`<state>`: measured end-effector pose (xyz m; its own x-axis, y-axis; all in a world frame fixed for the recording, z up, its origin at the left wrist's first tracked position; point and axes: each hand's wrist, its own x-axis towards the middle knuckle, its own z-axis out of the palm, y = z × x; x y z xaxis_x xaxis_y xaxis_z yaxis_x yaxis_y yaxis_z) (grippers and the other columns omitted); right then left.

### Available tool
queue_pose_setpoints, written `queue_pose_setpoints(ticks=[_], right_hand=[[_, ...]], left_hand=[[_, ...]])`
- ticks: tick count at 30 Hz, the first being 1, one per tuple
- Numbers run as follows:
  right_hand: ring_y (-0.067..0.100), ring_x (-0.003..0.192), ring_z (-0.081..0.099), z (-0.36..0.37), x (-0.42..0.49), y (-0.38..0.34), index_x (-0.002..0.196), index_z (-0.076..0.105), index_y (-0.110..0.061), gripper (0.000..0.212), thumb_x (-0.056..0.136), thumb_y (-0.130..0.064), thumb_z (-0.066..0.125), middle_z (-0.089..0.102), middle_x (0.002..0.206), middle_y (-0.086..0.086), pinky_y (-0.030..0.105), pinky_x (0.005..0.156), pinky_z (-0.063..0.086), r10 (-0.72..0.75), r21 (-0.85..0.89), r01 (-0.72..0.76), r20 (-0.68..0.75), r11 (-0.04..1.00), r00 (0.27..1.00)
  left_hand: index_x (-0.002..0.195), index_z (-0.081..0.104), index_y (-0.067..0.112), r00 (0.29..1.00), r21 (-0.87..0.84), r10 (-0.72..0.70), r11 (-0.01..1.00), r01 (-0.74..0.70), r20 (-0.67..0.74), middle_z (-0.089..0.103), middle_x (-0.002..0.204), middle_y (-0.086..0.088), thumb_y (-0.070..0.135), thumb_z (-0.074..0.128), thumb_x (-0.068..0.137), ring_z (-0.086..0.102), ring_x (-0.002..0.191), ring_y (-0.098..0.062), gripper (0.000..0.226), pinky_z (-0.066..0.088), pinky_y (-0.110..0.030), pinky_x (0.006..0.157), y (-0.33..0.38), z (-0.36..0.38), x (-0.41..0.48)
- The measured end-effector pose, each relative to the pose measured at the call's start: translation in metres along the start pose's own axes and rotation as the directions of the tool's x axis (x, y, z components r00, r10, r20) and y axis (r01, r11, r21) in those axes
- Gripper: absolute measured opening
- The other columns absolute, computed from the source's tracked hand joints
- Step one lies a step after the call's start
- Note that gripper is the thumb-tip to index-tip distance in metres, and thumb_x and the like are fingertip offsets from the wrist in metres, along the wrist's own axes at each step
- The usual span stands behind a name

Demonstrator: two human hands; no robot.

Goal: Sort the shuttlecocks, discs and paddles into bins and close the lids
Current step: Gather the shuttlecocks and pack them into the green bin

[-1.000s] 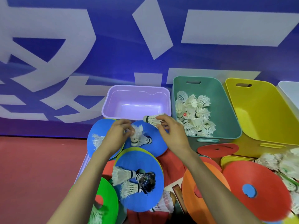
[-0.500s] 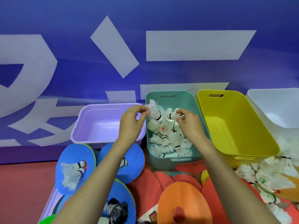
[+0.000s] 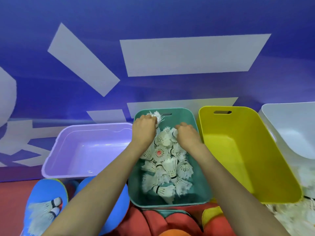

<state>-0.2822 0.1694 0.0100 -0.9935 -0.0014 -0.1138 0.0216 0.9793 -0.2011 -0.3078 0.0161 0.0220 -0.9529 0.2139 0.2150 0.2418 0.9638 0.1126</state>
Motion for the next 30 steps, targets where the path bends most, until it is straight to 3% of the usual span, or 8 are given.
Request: queue_pose_setpoints(ticks=[4, 8, 10, 13, 16, 23, 26, 30], right_hand=[[0.029, 0.116, 0.048, 0.001, -0.006, 0.007, 0.129, 0.051, -0.013, 0.039, 0.091, -0.005, 0.047, 0.052, 0.127, 0.009, 0.038, 0.093, 0.044, -0.059, 0.078, 0.057, 0.024, 0.995, 0.998], [0.027, 0.120, 0.045, -0.003, -0.017, 0.010, 0.133, 0.047, -0.015, 0.038, 0.096, -0.015, 0.046, 0.049, 0.133, 0.007, 0.037, 0.097, 0.041, -0.091, 0.141, 0.086, 0.025, 0.986, 0.996], [0.027, 0.122, 0.044, -0.006, -0.023, 0.010, 0.135, 0.044, -0.016, 0.039, 0.096, -0.018, 0.046, 0.047, 0.136, 0.006, 0.037, 0.098, 0.040, -0.099, 0.166, 0.094, 0.022, 0.982, 0.995], [0.026, 0.124, 0.043, -0.007, -0.032, 0.006, 0.137, 0.042, -0.016, 0.041, 0.096, -0.020, 0.047, 0.047, 0.136, 0.006, 0.037, 0.100, 0.038, -0.109, 0.190, 0.104, 0.012, 0.976, 0.994], [0.024, 0.126, 0.040, -0.010, -0.045, -0.002, 0.137, 0.040, -0.017, 0.044, 0.095, -0.022, 0.050, 0.046, 0.137, 0.005, 0.037, 0.104, 0.036, -0.116, 0.210, 0.119, -0.028, 0.970, 0.993], [0.019, 0.126, 0.037, -0.023, -0.097, -0.045, 0.137, 0.040, -0.018, 0.044, 0.094, -0.021, 0.051, 0.045, 0.136, 0.001, 0.033, 0.106, 0.030, -0.234, 0.249, 0.284, -0.213, 0.926, 0.949], [0.020, 0.124, 0.040, -0.023, -0.127, -0.080, 0.134, 0.046, -0.015, 0.042, 0.093, -0.018, 0.053, 0.049, 0.133, 0.002, 0.033, 0.106, 0.031, -0.320, 0.250, 0.404, -0.317, 0.880, 0.893], [0.022, 0.121, 0.045, -0.008, -0.164, -0.136, 0.131, 0.051, -0.011, 0.039, 0.092, -0.016, 0.055, 0.053, 0.128, 0.005, 0.028, 0.103, 0.031, -0.422, 0.278, 0.516, -0.336, 0.810, 0.842]], left_hand=[[0.094, 0.066, 0.010, 0.973, 0.155, 0.016, 0.987, -0.053, 0.232, 0.066, 0.097, -0.007, -0.005, 0.048, 0.081, 0.061, 0.086, -0.025, 0.027, 0.046, -0.033, 0.070, 0.002, 0.020, 0.006], [0.112, 0.059, 0.005, 0.863, 0.056, -0.034, 0.998, 0.006, 0.505, 0.062, 0.113, -0.013, -0.006, 0.040, 0.088, 0.061, 0.101, -0.029, 0.033, 0.048, -0.034, 0.080, -0.003, 0.034, 0.004], [0.123, 0.054, 0.004, 0.832, -0.025, -0.023, 0.999, 0.045, 0.554, 0.058, 0.123, -0.015, -0.005, 0.037, 0.089, 0.057, 0.109, -0.029, 0.039, 0.046, -0.035, 0.089, -0.006, 0.033, 0.000], [0.130, 0.052, 0.006, 0.909, -0.163, -0.023, 0.981, 0.100, 0.416, 0.051, 0.133, -0.014, -0.005, 0.043, 0.089, 0.054, 0.116, -0.030, 0.044, 0.043, -0.037, 0.097, -0.005, 0.015, -0.008], [0.128, 0.054, 0.011, 0.977, -0.282, -0.022, 0.956, 0.082, 0.211, 0.052, 0.131, -0.008, 0.008, 0.049, 0.092, 0.054, 0.114, -0.027, 0.036, 0.044, -0.037, 0.093, -0.004, -0.013, -0.026], [0.124, 0.055, 0.017, 0.988, -0.425, -0.119, 0.902, 0.069, -0.093, 0.048, 0.133, 0.002, 0.016, 0.055, 0.091, 0.042, 0.123, -0.019, 0.033, 0.044, -0.035, 0.088, -0.037, -0.065, -0.117], [0.119, 0.060, 0.015, 0.977, -0.446, -0.173, 0.889, 0.099, -0.128, 0.051, 0.129, -0.002, 0.013, 0.060, 0.088, 0.045, 0.122, -0.022, 0.030, 0.042, -0.036, 0.092, -0.078, -0.071, -0.164], [0.111, 0.064, 0.013, 0.952, -0.461, -0.292, 0.859, 0.221, -0.088, 0.056, 0.120, -0.005, 0.008, 0.063, 0.085, 0.051, 0.115, -0.025, 0.026, 0.040, -0.032, 0.091, -0.136, -0.074, -0.222]])
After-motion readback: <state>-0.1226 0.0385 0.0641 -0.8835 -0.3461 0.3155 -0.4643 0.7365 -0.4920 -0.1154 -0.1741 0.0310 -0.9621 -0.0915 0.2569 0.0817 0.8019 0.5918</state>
